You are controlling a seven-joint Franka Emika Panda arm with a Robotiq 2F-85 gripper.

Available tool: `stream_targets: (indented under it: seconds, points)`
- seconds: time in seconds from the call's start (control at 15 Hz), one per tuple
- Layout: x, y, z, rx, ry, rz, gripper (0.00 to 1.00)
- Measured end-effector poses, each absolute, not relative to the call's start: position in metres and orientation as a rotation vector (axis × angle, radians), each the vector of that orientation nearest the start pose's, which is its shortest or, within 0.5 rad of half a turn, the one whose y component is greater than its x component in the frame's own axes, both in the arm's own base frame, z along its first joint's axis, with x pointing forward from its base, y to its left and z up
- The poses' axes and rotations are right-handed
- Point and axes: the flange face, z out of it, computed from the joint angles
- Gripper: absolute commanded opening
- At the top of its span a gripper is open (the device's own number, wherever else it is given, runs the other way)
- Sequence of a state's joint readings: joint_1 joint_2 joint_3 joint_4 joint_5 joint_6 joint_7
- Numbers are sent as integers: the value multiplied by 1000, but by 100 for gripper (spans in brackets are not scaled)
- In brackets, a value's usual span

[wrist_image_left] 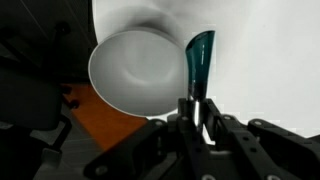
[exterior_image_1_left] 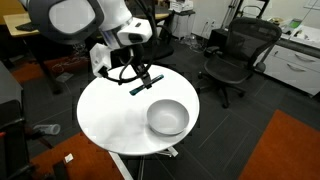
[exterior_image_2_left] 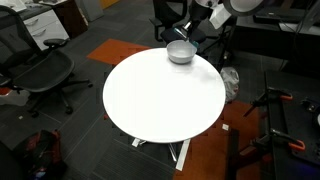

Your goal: Pick up the marker and put it in the bowl

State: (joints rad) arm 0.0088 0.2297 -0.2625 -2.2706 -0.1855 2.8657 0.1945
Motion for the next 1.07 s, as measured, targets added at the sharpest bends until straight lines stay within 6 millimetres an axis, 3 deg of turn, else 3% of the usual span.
stream_targets:
  seconds: [0.2, 0.4, 1.07]
  points:
    - [567, -138, 313, -3211, 452, -629, 5]
    - [582, -142, 315, -3220, 490, -606, 5]
    - [613, -184, 284, -3239, 721, -394, 5]
